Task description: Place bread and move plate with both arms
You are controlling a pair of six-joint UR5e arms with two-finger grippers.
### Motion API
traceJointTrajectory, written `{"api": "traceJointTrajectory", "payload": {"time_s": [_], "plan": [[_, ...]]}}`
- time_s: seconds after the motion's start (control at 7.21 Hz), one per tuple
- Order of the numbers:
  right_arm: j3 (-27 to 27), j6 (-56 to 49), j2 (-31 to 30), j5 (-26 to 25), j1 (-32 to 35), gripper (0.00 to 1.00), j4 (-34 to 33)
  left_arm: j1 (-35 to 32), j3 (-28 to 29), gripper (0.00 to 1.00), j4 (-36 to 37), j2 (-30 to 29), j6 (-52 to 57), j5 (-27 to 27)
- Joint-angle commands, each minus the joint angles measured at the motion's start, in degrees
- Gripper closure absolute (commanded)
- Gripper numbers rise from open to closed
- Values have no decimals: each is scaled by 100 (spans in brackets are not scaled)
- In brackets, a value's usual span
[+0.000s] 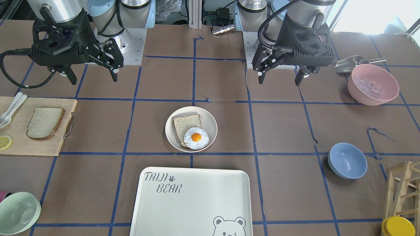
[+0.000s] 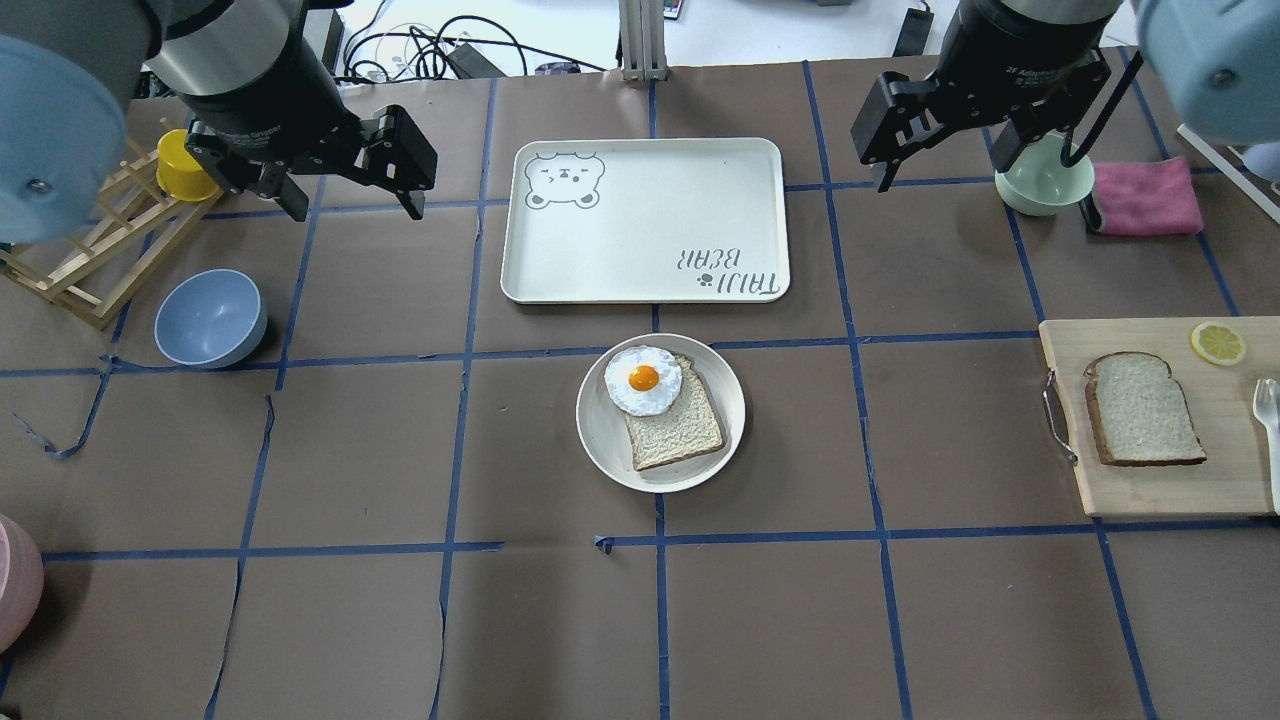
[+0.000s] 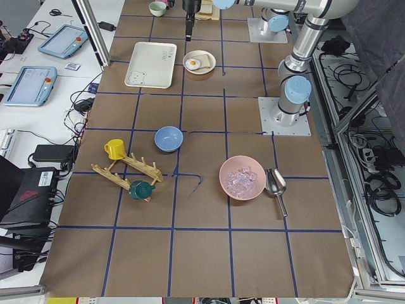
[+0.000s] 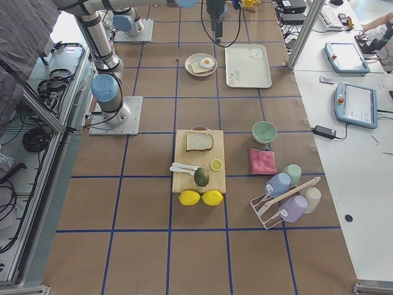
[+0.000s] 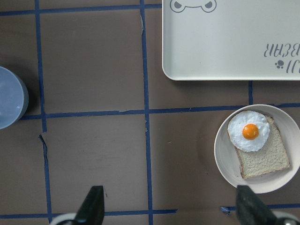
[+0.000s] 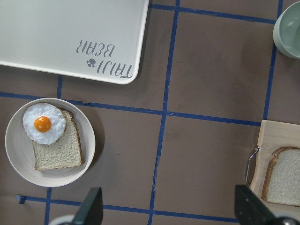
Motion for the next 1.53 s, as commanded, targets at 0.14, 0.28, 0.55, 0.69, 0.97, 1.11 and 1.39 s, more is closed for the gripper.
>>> {"api": "traceJointTrajectory", "payload": {"time_s": [0.14,0.28,0.55,0.69,0.97,1.11,1.39], "plan": [[-30,26,3,-2,-11,0,219,5,0,0,-1,4,0,0],[-39,35,12,-45,-11,0,193,5,0,0,-1,4,0,0],[-13,200,3,-46,-11,0,166,5,0,0,-1,4,0,0],[-21,228,12,-63,-11,0,166,5,0,0,-10,4,0,0],[-4,228,3,-89,-20,0,157,5,0,0,-10,4,0,0],[-4,219,-49,-98,-11,0,183,5,0,0,-10,4,0,0],[66,184,3,-107,-20,0,148,5,0,0,-19,13,0,18]]}}
